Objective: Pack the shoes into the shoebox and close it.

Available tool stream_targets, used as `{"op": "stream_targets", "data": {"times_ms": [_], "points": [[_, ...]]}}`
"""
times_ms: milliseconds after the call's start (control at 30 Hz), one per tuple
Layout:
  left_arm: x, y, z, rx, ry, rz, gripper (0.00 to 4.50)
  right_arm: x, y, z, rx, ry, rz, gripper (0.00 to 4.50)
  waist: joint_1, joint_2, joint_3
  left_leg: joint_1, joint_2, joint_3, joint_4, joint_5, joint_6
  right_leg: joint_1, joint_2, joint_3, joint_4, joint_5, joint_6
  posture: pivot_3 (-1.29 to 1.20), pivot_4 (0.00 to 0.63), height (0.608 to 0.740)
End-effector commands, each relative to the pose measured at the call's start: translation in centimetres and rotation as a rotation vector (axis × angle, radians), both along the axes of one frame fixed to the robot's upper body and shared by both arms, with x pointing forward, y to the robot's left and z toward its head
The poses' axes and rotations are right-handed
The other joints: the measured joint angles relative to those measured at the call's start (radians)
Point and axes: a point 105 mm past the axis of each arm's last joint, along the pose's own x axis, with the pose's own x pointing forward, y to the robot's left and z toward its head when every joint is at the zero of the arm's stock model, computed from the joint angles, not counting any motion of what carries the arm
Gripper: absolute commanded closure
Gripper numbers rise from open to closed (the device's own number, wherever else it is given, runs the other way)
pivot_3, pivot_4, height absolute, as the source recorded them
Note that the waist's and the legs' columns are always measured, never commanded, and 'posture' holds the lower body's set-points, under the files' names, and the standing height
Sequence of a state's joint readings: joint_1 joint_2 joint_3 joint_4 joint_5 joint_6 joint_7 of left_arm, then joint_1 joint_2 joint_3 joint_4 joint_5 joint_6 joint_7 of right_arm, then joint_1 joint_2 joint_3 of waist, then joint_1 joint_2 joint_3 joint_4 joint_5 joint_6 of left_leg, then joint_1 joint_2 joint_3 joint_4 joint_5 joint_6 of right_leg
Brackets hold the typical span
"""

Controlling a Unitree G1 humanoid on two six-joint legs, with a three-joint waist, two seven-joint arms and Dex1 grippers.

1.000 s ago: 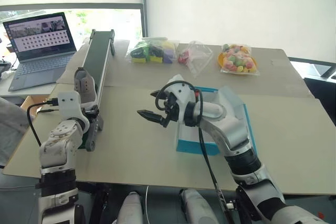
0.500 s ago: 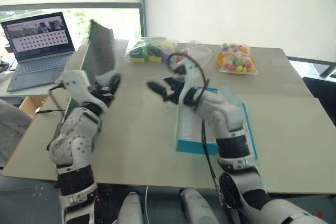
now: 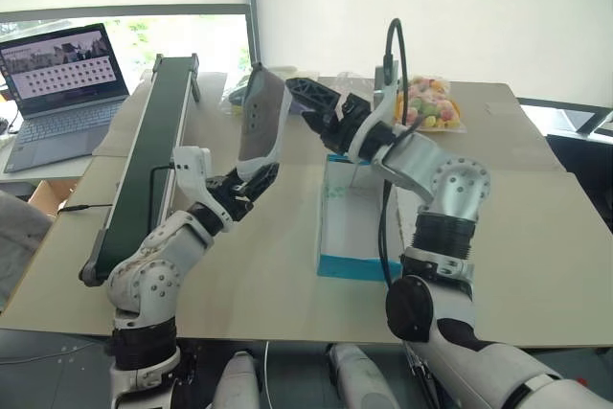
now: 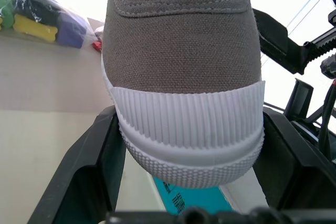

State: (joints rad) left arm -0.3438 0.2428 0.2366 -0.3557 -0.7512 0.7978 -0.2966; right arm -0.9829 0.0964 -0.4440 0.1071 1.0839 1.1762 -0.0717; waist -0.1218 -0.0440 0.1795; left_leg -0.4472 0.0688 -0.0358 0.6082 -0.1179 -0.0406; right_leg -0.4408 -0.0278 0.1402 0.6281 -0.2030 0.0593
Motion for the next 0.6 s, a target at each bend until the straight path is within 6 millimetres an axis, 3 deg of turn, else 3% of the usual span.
{"op": "stream_targets", "data": {"times_ms": [33, 400, 600], "points": [[-0.4, -1.0, 1.7, -0.016, -0.069, -0.058, 1.41, -1.0, 1.4, -0.4, -0.05, -0.036, 0.033, 0.0, 0.0, 0.0, 0.0, 0.0, 0.0, 0.0, 0.0, 0.0, 0.0, 0.0, 0.0, 0.0, 0.0, 0.0, 0.0, 0.0, 0.15, 0.709], [-0.5, -1.4, 1.6, -0.003, -0.069, -0.072, 1.41, 1.5, -0.2, -3.7, -0.104, 0.062, -0.084, 0.0, 0.001, 0.0, 0.0, -0.004, 0.0, 0.0, 0.0, 0.0, 0.0, -0.003, 0.0, 0.0, -0.002, 0.0, 0.0, 0.0, 0.15, 0.709], [-0.6, -1.5, 1.4, 0.005, -0.064, -0.071, 1.41, 2.3, -0.9, -3.2, -0.067, 0.063, -0.125, 0.0, 0.001, 0.0, 0.0, -0.005, 0.0, 0.0, 0.0, 0.0, 0.0, -0.003, 0.0, 0.0, -0.002, 0.0, 0.0, 0.0, 0.15, 0.709]]}}
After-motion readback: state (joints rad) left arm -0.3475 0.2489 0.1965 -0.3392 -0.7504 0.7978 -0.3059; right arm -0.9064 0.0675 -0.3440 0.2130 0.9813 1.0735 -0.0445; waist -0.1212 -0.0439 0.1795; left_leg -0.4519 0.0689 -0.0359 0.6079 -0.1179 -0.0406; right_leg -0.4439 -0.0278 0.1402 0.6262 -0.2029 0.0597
